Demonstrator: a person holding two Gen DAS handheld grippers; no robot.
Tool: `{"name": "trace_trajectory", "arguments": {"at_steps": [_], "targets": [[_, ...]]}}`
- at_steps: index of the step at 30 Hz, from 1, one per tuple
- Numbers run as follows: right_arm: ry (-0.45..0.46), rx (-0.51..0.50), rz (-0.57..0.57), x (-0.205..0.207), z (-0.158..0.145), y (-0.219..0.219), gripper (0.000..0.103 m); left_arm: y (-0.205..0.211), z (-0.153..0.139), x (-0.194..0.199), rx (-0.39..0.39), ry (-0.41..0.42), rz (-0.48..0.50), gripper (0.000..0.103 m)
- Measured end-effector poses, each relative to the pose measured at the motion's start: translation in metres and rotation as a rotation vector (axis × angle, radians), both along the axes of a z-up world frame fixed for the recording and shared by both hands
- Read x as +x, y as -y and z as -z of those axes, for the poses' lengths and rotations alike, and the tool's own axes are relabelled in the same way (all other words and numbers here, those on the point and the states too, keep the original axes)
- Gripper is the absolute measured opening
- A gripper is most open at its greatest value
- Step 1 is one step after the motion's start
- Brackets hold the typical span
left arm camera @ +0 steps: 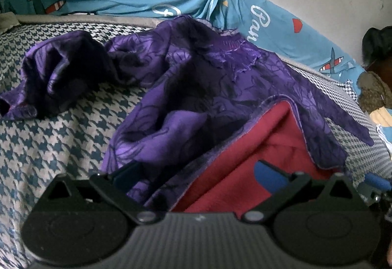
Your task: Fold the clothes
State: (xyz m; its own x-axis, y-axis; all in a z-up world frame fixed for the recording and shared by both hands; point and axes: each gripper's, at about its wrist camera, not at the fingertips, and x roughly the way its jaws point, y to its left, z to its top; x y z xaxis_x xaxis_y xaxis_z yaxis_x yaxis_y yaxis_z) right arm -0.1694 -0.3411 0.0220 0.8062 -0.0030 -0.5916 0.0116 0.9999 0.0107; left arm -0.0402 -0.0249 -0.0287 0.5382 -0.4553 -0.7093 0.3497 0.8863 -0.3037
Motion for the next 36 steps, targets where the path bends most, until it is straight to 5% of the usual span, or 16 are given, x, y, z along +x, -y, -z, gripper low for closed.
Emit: {"name": "trace_trajectory", "arguments": {"at_steps": [8,9,11,14,19,24,36], "targets": [[-0.068,-0.014,-0.019,0.023,0.025,0.011,0.057,0.007,0.010,-0.002,0.012,-0.029,0.011,0.103],[-0.082,-0.009,-0.025,0.025,0.028,0.011,0.053,0.007,0.010,-0.002,0.013,-0.032,0.013,0.103],[-0.106,-0.001,-0.022,0.027,0.033,0.011,0.025,0.007,0.012,-0.002,0.017,-0.035,0.016,0.103],[-0.102,0.024,0.024,0.025,0.032,0.017,0.008,0.008,0.014,-0.002,0.031,-0.038,0.010,0.103],[-0.001,0.126,0.183,0.006,0.000,0.034,0.007,0.006,0.016,0.001,0.045,-0.048,-0.018,0.103],[0.072,0.110,0.333,-0.007,-0.040,0.041,0.007,0.006,0.018,0.003,0.059,-0.050,-0.024,0.103],[0.087,0.196,0.551,-0.017,-0.069,0.058,0.006,0.001,0.021,0.003,0.078,-0.051,-0.062,0.103]]}}
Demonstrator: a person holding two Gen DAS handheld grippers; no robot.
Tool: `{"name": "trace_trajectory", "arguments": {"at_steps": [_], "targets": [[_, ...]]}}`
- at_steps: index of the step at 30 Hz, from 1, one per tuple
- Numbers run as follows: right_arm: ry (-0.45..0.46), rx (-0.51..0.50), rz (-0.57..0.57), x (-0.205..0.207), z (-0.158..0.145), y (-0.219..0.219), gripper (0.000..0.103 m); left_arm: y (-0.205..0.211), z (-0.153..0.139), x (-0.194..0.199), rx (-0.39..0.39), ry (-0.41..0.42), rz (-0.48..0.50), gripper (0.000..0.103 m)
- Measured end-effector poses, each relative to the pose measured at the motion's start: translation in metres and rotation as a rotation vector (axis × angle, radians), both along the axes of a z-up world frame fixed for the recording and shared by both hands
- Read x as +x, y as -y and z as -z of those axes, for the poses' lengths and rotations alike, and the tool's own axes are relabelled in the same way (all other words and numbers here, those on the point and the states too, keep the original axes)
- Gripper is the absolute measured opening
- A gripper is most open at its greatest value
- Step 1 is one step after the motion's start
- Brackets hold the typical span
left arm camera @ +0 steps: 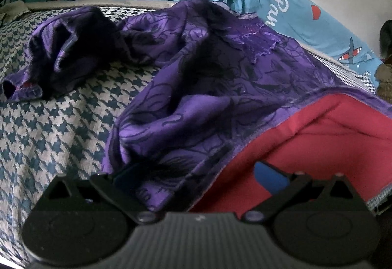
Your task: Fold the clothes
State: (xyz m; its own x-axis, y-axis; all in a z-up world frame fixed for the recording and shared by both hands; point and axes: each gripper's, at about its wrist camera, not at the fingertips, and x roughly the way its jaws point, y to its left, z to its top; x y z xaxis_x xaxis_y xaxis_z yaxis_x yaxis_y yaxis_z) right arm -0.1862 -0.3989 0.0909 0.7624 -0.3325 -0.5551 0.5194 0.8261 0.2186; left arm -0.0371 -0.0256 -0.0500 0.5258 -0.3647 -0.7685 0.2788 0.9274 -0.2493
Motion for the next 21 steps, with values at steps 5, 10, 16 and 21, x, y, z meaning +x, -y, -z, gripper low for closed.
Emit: {"name": "trace_trajectory", "arguments": {"at_steps": [5,10,16,21], "targets": [[-0.085,-0.032,0.080,0.004,0.018,0.013,0.006,-0.002,0.000,0.000,0.007,0.000,-0.018,0.103],[-0.129,-0.027,0.130,0.004,0.036,0.025,0.003,-0.007,0.000,-0.004,0.005,0.000,-0.027,0.103],[-0.165,-0.034,0.133,0.001,0.044,0.028,0.016,-0.012,-0.001,-0.013,0.013,0.009,-0.047,0.103],[-0.217,-0.037,0.115,-0.006,0.054,0.026,0.031,-0.020,0.000,-0.020,0.005,-0.003,-0.088,0.103]]}}
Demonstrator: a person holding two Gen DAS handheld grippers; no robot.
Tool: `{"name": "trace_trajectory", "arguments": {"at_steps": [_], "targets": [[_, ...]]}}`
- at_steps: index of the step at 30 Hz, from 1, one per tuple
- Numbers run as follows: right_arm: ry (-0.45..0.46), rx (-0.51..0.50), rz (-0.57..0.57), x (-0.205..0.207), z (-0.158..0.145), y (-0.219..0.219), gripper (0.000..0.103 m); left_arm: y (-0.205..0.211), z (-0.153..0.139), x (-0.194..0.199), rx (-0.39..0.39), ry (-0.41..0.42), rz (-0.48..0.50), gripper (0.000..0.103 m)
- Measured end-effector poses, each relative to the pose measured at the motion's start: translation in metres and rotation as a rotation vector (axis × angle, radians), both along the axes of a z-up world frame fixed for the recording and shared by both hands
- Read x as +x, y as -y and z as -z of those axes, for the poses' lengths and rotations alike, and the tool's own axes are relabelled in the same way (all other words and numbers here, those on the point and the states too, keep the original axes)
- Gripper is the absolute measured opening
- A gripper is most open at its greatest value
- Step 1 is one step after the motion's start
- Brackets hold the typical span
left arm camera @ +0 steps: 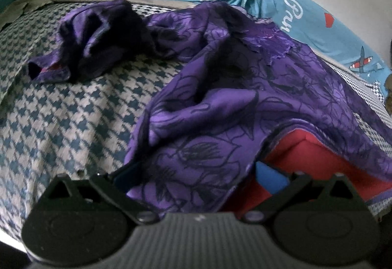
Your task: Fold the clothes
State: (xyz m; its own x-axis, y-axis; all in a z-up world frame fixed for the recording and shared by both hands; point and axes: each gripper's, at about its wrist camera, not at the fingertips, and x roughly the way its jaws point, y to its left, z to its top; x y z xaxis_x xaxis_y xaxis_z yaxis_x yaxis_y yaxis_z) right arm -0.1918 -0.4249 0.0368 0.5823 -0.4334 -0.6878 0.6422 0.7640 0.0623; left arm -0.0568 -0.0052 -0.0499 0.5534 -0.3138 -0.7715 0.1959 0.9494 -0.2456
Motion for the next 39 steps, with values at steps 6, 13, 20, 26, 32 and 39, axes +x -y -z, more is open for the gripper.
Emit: {"name": "trace_trajectory", "arguments": {"at_steps": [6,13,20,26,32,39], "targets": [[0.000,-0.028,-0.041,-0.006,-0.001,-0.009,0.032,-0.006,0.000,-0.009,-0.005,-0.007,-0.023,0.103],[0.050,-0.069,-0.050,-0.016,-0.016,-0.014,0.038,-0.016,0.003,-0.015,0.006,-0.031,-0.073,0.103],[0.086,-0.104,-0.046,-0.024,-0.027,-0.016,0.042,-0.027,0.001,-0.023,0.017,-0.019,-0.140,0.103],[0.116,-0.009,-0.200,-0.013,-0.019,-0.035,0.042,-0.041,-0.006,-0.030,-0.068,-0.001,-0.178,0.103],[0.070,0.084,-0.426,0.007,0.003,-0.078,0.042,-0.043,-0.011,-0.031,-0.085,0.029,-0.194,0.103],[0.049,0.120,-0.642,0.018,0.019,-0.129,0.042,-0.045,-0.013,-0.027,-0.070,0.052,-0.227,0.103]]}}
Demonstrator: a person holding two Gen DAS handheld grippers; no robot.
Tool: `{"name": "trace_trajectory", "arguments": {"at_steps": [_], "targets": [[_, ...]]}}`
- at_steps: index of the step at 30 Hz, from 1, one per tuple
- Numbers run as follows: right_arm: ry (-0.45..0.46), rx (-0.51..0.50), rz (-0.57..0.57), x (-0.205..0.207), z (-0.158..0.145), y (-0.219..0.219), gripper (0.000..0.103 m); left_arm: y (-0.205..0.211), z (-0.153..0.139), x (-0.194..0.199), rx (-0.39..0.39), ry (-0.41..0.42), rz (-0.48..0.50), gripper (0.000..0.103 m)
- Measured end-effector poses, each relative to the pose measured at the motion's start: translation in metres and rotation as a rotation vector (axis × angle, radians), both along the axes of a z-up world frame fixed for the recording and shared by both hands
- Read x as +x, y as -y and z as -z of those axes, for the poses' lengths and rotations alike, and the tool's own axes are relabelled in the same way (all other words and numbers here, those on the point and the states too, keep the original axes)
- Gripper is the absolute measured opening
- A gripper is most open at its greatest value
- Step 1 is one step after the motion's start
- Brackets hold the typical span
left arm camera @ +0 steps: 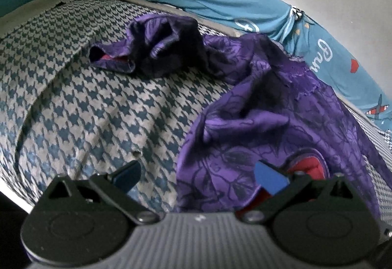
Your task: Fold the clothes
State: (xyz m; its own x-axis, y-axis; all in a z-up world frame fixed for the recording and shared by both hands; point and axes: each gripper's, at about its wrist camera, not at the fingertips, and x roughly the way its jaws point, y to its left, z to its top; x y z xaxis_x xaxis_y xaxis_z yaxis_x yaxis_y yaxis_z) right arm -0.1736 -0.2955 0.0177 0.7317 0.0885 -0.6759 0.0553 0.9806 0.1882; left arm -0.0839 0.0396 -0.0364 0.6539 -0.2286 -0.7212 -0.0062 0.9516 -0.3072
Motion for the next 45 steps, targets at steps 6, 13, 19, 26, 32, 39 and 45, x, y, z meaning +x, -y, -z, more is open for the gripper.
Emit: {"name": "trace_trajectory", "arguments": {"at_steps": [6,13,19,26,32,39,45], "targets": [[0.012,0.042,-0.149,0.008,0.003,-0.029,0.042,0.000,-0.007,0.006,0.054,0.028,-0.024,0.103],[0.094,0.068,-0.395,0.020,-0.004,-0.075,0.042,-0.012,-0.034,0.030,0.080,0.093,-0.062,0.103],[0.034,0.126,-0.520,0.037,0.001,-0.115,0.042,-0.028,-0.045,0.042,0.063,0.106,-0.103,0.103],[-0.050,0.164,-0.561,0.056,0.016,-0.153,0.048,-0.036,-0.044,0.030,0.049,0.117,-0.145,0.103],[-0.155,0.244,-0.465,0.078,0.032,-0.162,0.048,-0.037,-0.049,0.022,0.065,0.154,-0.162,0.103],[-0.220,0.319,-0.328,0.099,0.048,-0.160,0.048,-0.035,-0.054,0.017,0.073,0.182,-0.159,0.103],[-0.221,0.294,-0.268,0.109,0.059,-0.168,0.020,-0.039,-0.055,0.015,0.061,0.190,-0.173,0.103]]}}
